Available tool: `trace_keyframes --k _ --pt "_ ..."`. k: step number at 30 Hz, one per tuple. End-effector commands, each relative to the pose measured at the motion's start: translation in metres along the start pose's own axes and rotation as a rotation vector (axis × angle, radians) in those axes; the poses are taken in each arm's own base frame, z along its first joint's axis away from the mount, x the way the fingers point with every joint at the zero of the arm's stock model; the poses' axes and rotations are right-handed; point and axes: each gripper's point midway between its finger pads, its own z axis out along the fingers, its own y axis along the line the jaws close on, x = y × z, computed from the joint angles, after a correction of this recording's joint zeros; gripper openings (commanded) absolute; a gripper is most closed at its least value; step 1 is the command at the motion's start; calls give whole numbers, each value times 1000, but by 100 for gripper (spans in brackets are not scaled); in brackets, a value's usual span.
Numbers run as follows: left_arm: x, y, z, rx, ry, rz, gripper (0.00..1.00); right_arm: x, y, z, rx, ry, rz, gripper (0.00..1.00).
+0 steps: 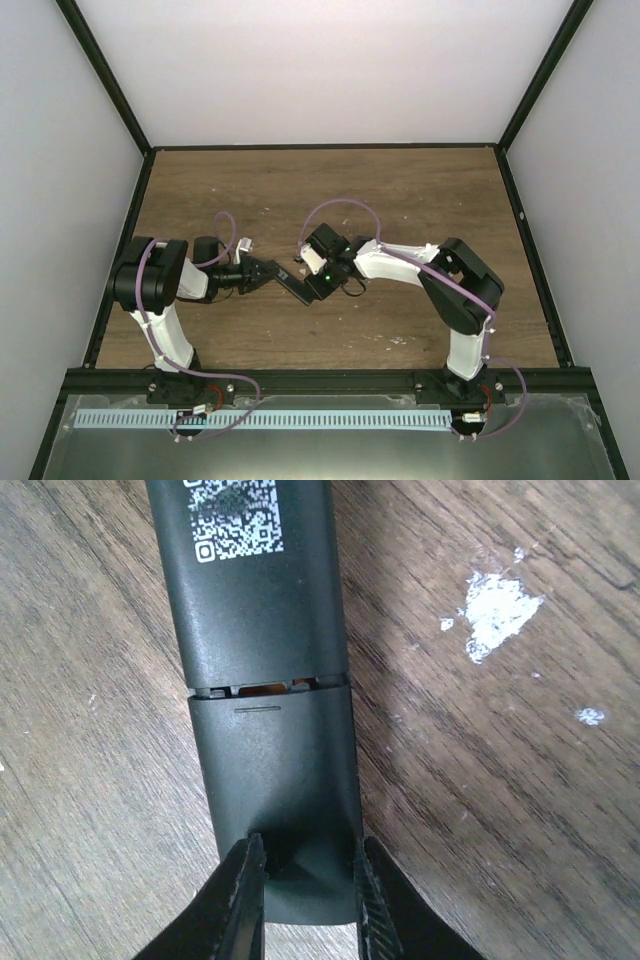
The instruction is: Load the batteries into the remote control
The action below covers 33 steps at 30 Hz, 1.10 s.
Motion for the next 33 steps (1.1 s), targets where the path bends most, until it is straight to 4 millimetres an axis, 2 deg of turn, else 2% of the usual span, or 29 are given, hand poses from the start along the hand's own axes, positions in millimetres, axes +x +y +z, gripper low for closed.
trace_keyframes --k 1,13,25,33 --pt "-1 4 2 -12 -1 19 0 16 -4 21 -3 52 4 18" --pt "1 4 3 4 10 13 0 1 -9 29 -42 17 -31 14" --pt "2 3 3 14 13 14 0 9 -8 42 -122 39 -20 13" --pt "2 2 3 18 15 14 0 12 -19 46 -109 47 -13 10"
